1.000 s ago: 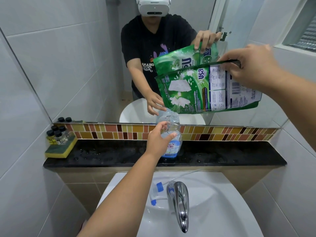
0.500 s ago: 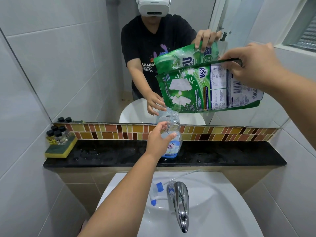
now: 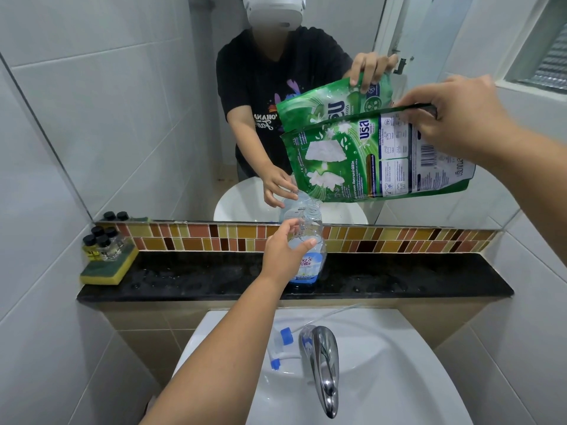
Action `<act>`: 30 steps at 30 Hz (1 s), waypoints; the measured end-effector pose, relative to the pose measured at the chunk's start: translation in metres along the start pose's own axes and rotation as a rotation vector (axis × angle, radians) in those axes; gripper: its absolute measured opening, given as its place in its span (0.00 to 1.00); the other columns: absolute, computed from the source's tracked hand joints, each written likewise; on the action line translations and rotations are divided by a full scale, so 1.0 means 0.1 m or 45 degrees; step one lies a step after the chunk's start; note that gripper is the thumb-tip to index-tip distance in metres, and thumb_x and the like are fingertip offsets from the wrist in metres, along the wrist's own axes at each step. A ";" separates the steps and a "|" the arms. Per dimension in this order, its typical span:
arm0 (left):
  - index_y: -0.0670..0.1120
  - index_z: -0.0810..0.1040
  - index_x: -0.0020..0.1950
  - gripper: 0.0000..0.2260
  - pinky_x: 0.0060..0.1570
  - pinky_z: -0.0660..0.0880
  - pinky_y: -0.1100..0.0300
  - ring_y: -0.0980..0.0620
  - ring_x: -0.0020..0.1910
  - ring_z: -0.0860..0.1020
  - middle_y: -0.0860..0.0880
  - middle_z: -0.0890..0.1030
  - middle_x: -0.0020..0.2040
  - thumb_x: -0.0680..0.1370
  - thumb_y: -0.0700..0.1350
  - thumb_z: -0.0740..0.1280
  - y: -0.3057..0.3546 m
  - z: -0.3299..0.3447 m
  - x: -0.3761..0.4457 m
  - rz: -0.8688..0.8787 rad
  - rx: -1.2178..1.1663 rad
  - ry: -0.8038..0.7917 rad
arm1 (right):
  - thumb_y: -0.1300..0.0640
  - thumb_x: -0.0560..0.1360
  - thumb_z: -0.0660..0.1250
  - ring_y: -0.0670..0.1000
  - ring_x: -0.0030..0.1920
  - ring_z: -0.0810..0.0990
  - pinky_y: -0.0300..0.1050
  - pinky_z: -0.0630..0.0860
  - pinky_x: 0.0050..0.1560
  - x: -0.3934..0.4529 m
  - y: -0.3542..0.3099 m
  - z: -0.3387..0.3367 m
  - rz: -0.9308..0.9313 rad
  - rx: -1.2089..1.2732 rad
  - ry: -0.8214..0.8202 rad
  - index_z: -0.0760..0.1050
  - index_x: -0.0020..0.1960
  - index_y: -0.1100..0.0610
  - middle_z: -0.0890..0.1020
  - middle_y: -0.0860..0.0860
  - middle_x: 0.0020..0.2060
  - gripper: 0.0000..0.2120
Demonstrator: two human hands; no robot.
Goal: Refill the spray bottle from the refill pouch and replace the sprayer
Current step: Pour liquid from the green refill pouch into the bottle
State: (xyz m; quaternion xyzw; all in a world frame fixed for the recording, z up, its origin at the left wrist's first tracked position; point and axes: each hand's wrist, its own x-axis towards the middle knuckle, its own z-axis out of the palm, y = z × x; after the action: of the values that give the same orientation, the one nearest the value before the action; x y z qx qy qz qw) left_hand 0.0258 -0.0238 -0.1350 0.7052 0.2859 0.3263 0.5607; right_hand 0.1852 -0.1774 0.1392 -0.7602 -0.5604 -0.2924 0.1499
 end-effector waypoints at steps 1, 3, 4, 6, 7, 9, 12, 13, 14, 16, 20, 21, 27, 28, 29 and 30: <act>0.63 0.70 0.59 0.18 0.45 0.72 0.67 0.59 0.57 0.72 0.57 0.74 0.59 0.74 0.51 0.73 0.00 0.00 0.00 0.000 0.001 -0.001 | 0.52 0.78 0.63 0.54 0.43 0.68 0.54 0.60 0.53 -0.01 0.00 0.00 -0.004 0.001 0.000 0.79 0.55 0.48 0.73 0.45 0.34 0.09; 0.63 0.70 0.59 0.18 0.45 0.72 0.67 0.59 0.56 0.72 0.58 0.74 0.59 0.74 0.51 0.73 0.00 0.00 0.00 0.001 0.004 0.001 | 0.52 0.78 0.63 0.54 0.43 0.68 0.53 0.60 0.51 -0.01 0.01 0.00 -0.007 0.004 -0.001 0.80 0.55 0.48 0.71 0.41 0.32 0.08; 0.63 0.70 0.59 0.18 0.45 0.71 0.67 0.60 0.56 0.72 0.58 0.74 0.58 0.74 0.51 0.73 0.00 0.00 -0.01 0.001 0.008 0.003 | 0.52 0.78 0.63 0.54 0.43 0.68 0.53 0.60 0.51 -0.01 0.01 0.00 -0.008 0.005 -0.002 0.80 0.55 0.48 0.70 0.40 0.32 0.08; 0.63 0.70 0.59 0.18 0.44 0.70 0.68 0.60 0.56 0.72 0.58 0.74 0.58 0.74 0.51 0.73 0.01 0.00 -0.01 0.001 0.013 0.005 | 0.52 0.78 0.64 0.54 0.43 0.68 0.54 0.60 0.52 -0.01 0.01 0.00 -0.010 0.010 -0.004 0.80 0.55 0.48 0.69 0.39 0.32 0.08; 0.63 0.70 0.59 0.18 0.43 0.70 0.69 0.59 0.56 0.71 0.58 0.74 0.58 0.74 0.51 0.73 0.02 0.00 -0.01 0.002 0.015 0.004 | 0.52 0.78 0.64 0.54 0.43 0.68 0.54 0.60 0.52 -0.01 0.01 0.00 -0.009 0.012 -0.003 0.80 0.55 0.48 0.69 0.38 0.32 0.08; 0.63 0.70 0.59 0.19 0.43 0.70 0.69 0.60 0.57 0.71 0.58 0.74 0.58 0.74 0.51 0.73 0.02 0.00 -0.01 0.005 0.016 0.004 | 0.53 0.78 0.64 0.54 0.43 0.68 0.54 0.60 0.52 -0.02 0.02 0.00 -0.002 0.010 0.001 0.80 0.54 0.48 0.70 0.40 0.32 0.08; 0.63 0.70 0.59 0.19 0.42 0.69 0.70 0.60 0.56 0.71 0.59 0.74 0.58 0.74 0.51 0.73 0.02 0.00 -0.01 0.005 0.019 0.008 | 0.53 0.78 0.64 0.55 0.43 0.68 0.53 0.59 0.52 -0.03 0.02 0.01 0.011 0.011 0.004 0.80 0.54 0.49 0.74 0.46 0.33 0.08; 0.63 0.70 0.59 0.19 0.43 0.69 0.70 0.60 0.56 0.71 0.58 0.74 0.59 0.74 0.51 0.73 0.01 0.00 -0.01 0.001 0.017 0.007 | 0.53 0.78 0.64 0.55 0.43 0.69 0.53 0.60 0.51 -0.04 0.02 0.01 0.012 0.013 0.004 0.80 0.54 0.49 0.74 0.47 0.34 0.08; 0.62 0.70 0.60 0.19 0.44 0.70 0.69 0.59 0.57 0.72 0.58 0.74 0.59 0.74 0.50 0.73 0.01 0.00 -0.01 -0.005 0.016 0.004 | 0.53 0.78 0.64 0.55 0.42 0.69 0.54 0.60 0.51 -0.04 0.02 0.00 0.012 0.014 0.004 0.80 0.54 0.49 0.74 0.46 0.33 0.08; 0.60 0.71 0.62 0.20 0.45 0.71 0.68 0.59 0.58 0.72 0.57 0.74 0.59 0.74 0.50 0.73 0.00 0.00 0.00 -0.014 0.025 0.004 | 0.53 0.78 0.64 0.54 0.43 0.68 0.54 0.60 0.51 -0.05 0.03 -0.01 0.017 0.017 0.004 0.80 0.54 0.49 0.73 0.45 0.33 0.08; 0.57 0.72 0.65 0.21 0.47 0.73 0.66 0.58 0.57 0.72 0.57 0.74 0.59 0.74 0.51 0.73 0.00 0.01 0.01 -0.018 0.046 0.011 | 0.53 0.78 0.64 0.53 0.43 0.68 0.55 0.61 0.53 -0.04 0.04 -0.03 0.027 0.026 0.005 0.80 0.54 0.48 0.72 0.44 0.32 0.08; 0.57 0.71 0.65 0.21 0.49 0.75 0.63 0.58 0.57 0.72 0.57 0.75 0.59 0.74 0.51 0.73 0.00 0.00 0.02 -0.022 0.044 0.008 | 0.53 0.78 0.64 0.54 0.43 0.68 0.55 0.61 0.53 -0.04 0.04 -0.03 0.025 0.023 0.006 0.80 0.54 0.49 0.71 0.43 0.32 0.08; 0.61 0.71 0.61 0.20 0.47 0.72 0.65 0.59 0.57 0.72 0.59 0.74 0.58 0.73 0.51 0.73 0.01 0.00 0.00 -0.014 0.041 0.004 | 0.53 0.78 0.64 0.53 0.43 0.68 0.54 0.60 0.52 -0.03 0.03 -0.02 0.021 0.024 0.012 0.80 0.54 0.49 0.70 0.40 0.31 0.08; 0.61 0.70 0.61 0.19 0.47 0.72 0.65 0.60 0.57 0.72 0.59 0.74 0.58 0.73 0.51 0.73 0.01 0.00 0.00 -0.013 0.036 0.002 | 0.53 0.78 0.64 0.53 0.43 0.67 0.54 0.61 0.52 -0.02 0.03 -0.02 0.021 0.023 0.013 0.80 0.55 0.49 0.70 0.40 0.31 0.08; 0.62 0.70 0.60 0.19 0.48 0.72 0.65 0.60 0.57 0.72 0.59 0.74 0.57 0.73 0.51 0.73 0.01 0.00 0.00 -0.014 0.034 0.000 | 0.53 0.78 0.64 0.53 0.43 0.67 0.54 0.61 0.52 -0.02 0.03 -0.02 0.021 0.021 0.015 0.80 0.55 0.49 0.71 0.41 0.31 0.08; 0.63 0.70 0.59 0.19 0.47 0.72 0.66 0.60 0.57 0.72 0.60 0.74 0.57 0.73 0.51 0.73 0.01 0.00 0.00 -0.013 0.036 0.001 | 0.53 0.78 0.64 0.53 0.43 0.68 0.54 0.61 0.52 -0.01 0.03 -0.02 0.020 0.021 0.016 0.80 0.55 0.48 0.72 0.43 0.32 0.09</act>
State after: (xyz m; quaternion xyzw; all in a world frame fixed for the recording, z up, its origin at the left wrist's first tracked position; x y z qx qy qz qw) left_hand 0.0260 -0.0237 -0.1336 0.7115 0.2944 0.3196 0.5522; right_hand 0.1869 -0.1806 0.1404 -0.7616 -0.5558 -0.2913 0.1619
